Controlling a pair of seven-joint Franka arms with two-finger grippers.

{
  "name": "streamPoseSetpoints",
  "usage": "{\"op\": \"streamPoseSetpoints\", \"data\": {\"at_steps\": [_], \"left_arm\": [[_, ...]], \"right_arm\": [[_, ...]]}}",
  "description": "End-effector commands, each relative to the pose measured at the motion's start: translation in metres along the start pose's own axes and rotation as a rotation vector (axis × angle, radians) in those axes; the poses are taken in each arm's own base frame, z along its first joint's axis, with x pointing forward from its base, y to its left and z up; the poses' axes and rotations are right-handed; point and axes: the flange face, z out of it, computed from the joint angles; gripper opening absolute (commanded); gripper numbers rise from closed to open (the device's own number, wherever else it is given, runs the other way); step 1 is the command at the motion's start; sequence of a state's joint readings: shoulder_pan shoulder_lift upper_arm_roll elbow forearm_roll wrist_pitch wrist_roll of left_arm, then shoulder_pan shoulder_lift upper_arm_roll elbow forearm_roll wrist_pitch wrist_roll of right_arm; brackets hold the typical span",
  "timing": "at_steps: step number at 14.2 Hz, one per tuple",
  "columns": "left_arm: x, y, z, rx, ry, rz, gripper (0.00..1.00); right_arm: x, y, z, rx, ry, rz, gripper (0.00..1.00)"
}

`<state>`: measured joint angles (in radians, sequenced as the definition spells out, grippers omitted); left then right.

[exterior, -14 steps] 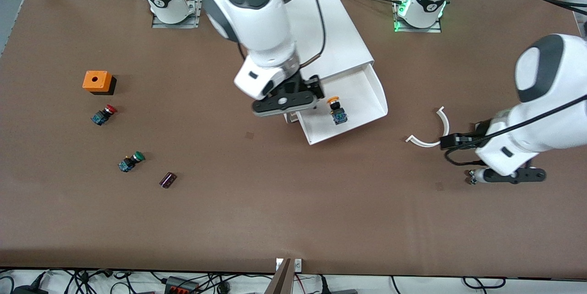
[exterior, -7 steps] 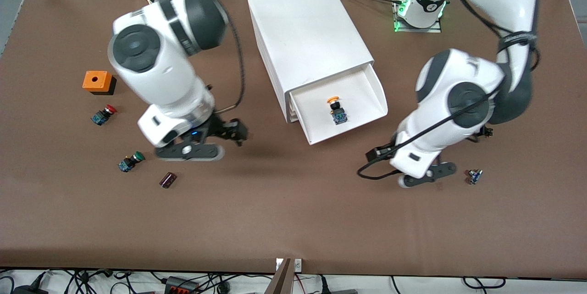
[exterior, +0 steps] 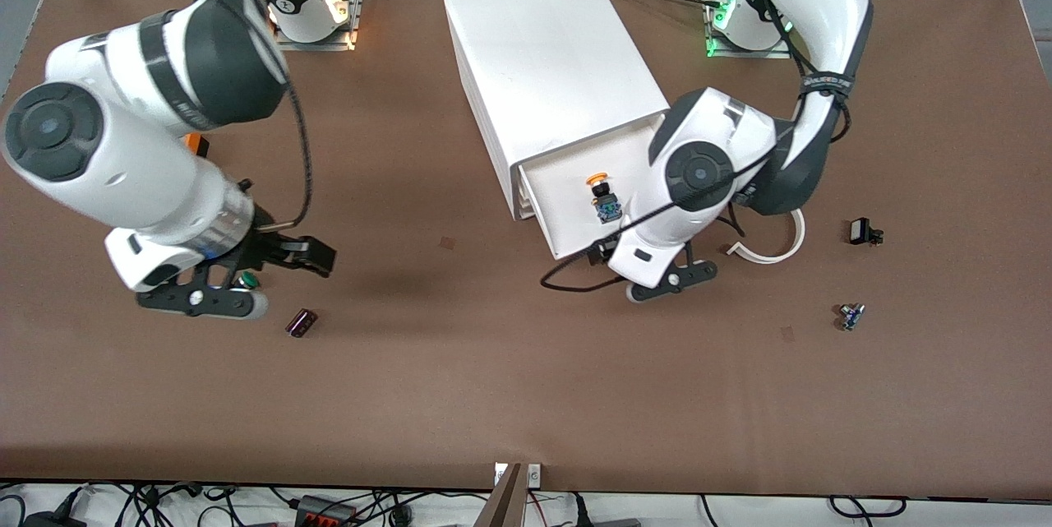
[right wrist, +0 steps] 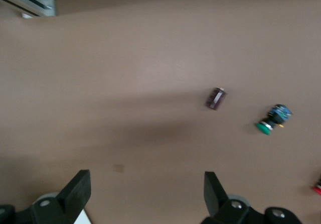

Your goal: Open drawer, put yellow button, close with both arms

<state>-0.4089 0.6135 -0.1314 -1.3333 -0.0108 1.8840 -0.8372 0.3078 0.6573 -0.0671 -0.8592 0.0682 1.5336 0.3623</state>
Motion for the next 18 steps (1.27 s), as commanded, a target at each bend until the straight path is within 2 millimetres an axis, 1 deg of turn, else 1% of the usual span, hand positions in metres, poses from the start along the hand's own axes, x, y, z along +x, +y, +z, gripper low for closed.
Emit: {"op": "streamPoseSetpoints", "data": {"at_steps": [1, 3, 4, 6, 8, 10, 12, 13, 14, 16, 17, 18], "left_arm": [[-0.039, -0.010, -0.002, 0.030, -0.028, 0.035, 1.00], [-0.062, -0.007, -0.001, 0.039, -0.051, 0.060, 1.00], [-0.075, -0.006, 0.000, 0.044, -0.068, 0.074, 1.00], [-0.095, -0.008, 0.007, 0.045, -0.112, 0.081, 1.00], [-0.110, -0.005, 0.011, 0.044, -0.140, 0.090, 1.00], [-0.117, -0.004, 0.015, 0.051, -0.152, 0.090, 1.00], [-0.119, -0.004, 0.012, 0.038, -0.163, 0.083, 1.00], [-0.121, -0.002, 0.012, 0.028, -0.182, 0.075, 1.00], [-0.123, -0.003, 0.013, 0.027, -0.195, 0.073, 1.00], [-0.122, -0.005, 0.010, 0.035, -0.204, 0.081, 1.00], [-0.114, -0.010, 0.003, 0.026, -0.196, 0.075, 1.00], [-0.101, -0.019, -0.003, 0.022, -0.180, 0.057, 1.00]], "right_arm": [[-0.001, 0.032, -0.004, 0.004, -0.044, 0.012, 1.00], [0.001, 0.073, 0.002, 0.001, -0.069, 0.065, 1.00], [-0.003, 0.088, -0.001, 0.001, -0.070, 0.083, 1.00], [-0.013, 0.110, -0.013, 0.002, -0.055, 0.110, 1.00], [-0.021, 0.143, -0.027, 0.010, -0.048, 0.145, 1.00], [-0.028, 0.174, -0.044, 0.019, -0.035, 0.116, 1.00], [-0.035, 0.206, -0.064, 0.025, -0.018, 0.113, 1.00], [-0.037, 0.222, -0.070, 0.029, -0.014, 0.114, 1.00], [-0.042, 0.234, -0.077, 0.032, -0.008, 0.097, 1.00], [-0.048, 0.250, -0.084, 0.026, -0.001, 0.028, 1.00], [-0.051, 0.256, -0.085, 0.025, -0.001, 0.001, 1.00], [-0.054, 0.259, -0.084, 0.024, -0.007, -0.023, 1.00]]}}
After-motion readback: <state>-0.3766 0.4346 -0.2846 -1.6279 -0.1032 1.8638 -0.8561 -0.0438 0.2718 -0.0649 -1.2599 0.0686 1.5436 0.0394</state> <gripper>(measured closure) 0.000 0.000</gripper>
